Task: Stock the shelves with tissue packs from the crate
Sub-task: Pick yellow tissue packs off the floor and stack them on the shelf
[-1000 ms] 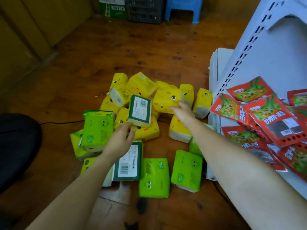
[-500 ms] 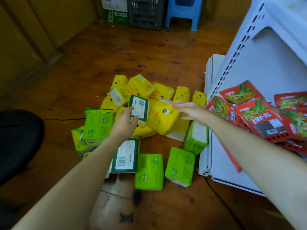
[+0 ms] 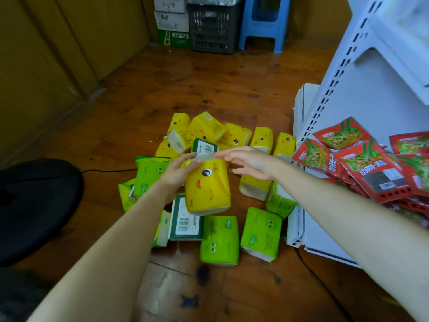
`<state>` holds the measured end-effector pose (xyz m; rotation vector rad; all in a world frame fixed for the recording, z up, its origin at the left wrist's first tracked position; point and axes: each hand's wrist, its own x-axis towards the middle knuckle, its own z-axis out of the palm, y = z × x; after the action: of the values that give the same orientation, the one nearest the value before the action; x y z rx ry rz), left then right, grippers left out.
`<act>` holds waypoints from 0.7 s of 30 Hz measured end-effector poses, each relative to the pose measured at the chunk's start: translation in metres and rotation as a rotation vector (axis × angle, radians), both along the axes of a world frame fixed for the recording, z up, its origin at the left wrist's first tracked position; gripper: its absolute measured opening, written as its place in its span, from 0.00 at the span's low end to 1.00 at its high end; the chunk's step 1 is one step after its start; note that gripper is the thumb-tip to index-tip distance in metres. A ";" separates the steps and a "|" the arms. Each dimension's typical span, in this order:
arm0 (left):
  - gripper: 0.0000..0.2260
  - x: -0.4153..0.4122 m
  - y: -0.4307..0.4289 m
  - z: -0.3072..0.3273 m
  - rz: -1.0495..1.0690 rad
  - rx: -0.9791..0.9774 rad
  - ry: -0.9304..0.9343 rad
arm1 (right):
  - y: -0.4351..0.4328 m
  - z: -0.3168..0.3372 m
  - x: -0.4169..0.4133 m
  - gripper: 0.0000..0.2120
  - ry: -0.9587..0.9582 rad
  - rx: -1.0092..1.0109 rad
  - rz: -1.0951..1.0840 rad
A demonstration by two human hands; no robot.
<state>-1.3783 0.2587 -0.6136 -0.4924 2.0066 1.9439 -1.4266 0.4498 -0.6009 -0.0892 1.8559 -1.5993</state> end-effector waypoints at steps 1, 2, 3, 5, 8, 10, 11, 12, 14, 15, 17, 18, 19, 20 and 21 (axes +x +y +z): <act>0.15 -0.001 0.000 0.000 0.069 0.015 0.006 | -0.001 -0.003 0.000 0.14 -0.001 -0.021 -0.043; 0.16 -0.003 -0.002 0.000 0.143 0.030 0.009 | -0.003 -0.005 0.003 0.15 -0.005 -0.025 -0.082; 0.17 -0.004 -0.002 0.000 0.212 0.039 0.013 | -0.006 -0.010 0.005 0.17 -0.013 -0.019 -0.113; 0.18 -0.009 -0.003 -0.002 0.337 0.049 0.020 | -0.013 -0.021 0.012 0.25 -0.053 -0.032 -0.156; 0.19 -0.012 -0.002 0.000 0.469 0.082 0.026 | -0.030 -0.034 0.021 0.39 -0.127 -0.132 -0.202; 0.22 -0.013 -0.001 -0.002 0.552 0.096 -0.002 | -0.044 -0.033 0.023 0.39 -0.133 -0.191 -0.289; 0.24 -0.011 0.000 -0.002 0.594 0.109 -0.029 | -0.050 -0.033 0.023 0.39 -0.131 -0.219 -0.342; 0.26 -0.010 0.001 -0.002 0.638 0.124 -0.051 | -0.056 -0.032 0.022 0.41 -0.130 -0.248 -0.381; 0.26 -0.007 0.004 0.002 0.678 0.135 -0.068 | -0.066 -0.031 0.022 0.48 -0.091 -0.255 -0.407; 0.25 -0.005 0.005 0.005 0.664 0.118 -0.063 | -0.069 -0.030 0.021 0.52 -0.057 -0.233 -0.405; 0.23 -0.004 0.007 0.011 0.605 0.084 -0.033 | -0.071 -0.020 0.019 0.55 0.040 -0.167 -0.390; 0.22 -0.005 0.008 0.016 0.576 0.078 -0.002 | -0.071 -0.009 0.019 0.52 0.106 -0.136 -0.386; 0.22 -0.005 0.008 0.021 0.542 0.063 0.035 | -0.070 0.002 0.017 0.46 0.179 -0.112 -0.394; 0.21 -0.006 0.009 0.027 0.510 0.048 0.075 | -0.068 0.014 0.016 0.40 0.256 -0.099 -0.405; 0.21 -0.008 0.010 0.034 0.489 0.048 0.106 | -0.066 0.026 0.014 0.37 0.336 -0.083 -0.407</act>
<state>-1.3865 0.2684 -0.5794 -0.9615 2.0360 2.3301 -1.4125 0.3835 -0.5749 -0.0164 2.1643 -2.0411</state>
